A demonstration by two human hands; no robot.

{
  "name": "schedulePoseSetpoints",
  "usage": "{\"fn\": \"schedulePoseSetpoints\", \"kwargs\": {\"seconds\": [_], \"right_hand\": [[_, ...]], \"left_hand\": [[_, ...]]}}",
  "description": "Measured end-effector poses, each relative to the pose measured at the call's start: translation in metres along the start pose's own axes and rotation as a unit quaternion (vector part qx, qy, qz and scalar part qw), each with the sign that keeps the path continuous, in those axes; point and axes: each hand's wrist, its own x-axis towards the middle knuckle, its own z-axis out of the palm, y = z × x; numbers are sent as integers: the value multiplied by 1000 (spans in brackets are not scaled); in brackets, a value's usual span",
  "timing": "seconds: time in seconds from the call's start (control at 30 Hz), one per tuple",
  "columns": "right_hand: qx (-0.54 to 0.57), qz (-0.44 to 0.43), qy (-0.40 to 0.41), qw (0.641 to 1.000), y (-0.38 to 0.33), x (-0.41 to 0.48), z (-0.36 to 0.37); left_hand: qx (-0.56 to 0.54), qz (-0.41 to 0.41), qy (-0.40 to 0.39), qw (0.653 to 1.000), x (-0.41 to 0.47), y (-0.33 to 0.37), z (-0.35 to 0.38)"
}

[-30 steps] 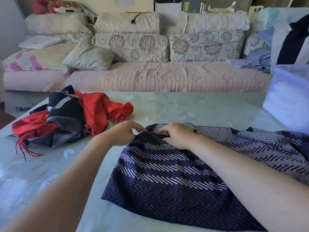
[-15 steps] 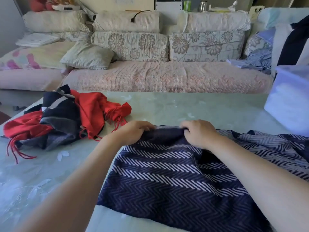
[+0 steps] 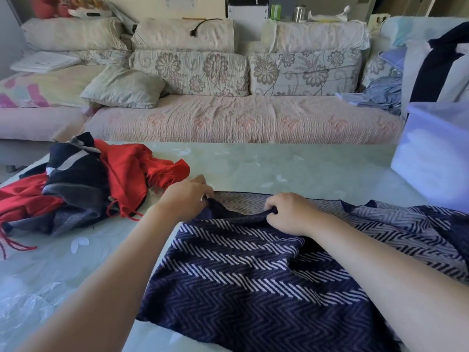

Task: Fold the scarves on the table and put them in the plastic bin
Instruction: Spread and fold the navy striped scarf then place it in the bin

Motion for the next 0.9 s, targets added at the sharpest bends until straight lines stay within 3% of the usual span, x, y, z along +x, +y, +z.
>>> {"fn": "schedulePoseSetpoints", "kwargs": {"seconds": [0.07,0.17,0.27,0.4,0.5,0.63,0.77,0.9], "right_hand": [[29,7,15,999,0,3,2],[45,13,38,998,1,7,4],[48,18,29,998,1,13,8],[50,24,43,998,3,17,12],[47,27,54,997,5,16,10],[-4,37,65,997,15,10,4],[-47,84,57,994,34,3,-2],[50,91,91,990,46,6,-6]], "left_hand": [[-27,-52,42,997,-4,-17,-3],[-31,-110,34,993,-7,-27,-4],[-87,-61,4,994,-4,-10,-1],[3,-59,-9,998,2,1,8],[8,-61,-1,998,4,-11,13],[0,-90,-15,996,8,-26,17],[-31,-154,50,986,12,-40,16],[-74,-131,52,987,18,-37,21]]}}
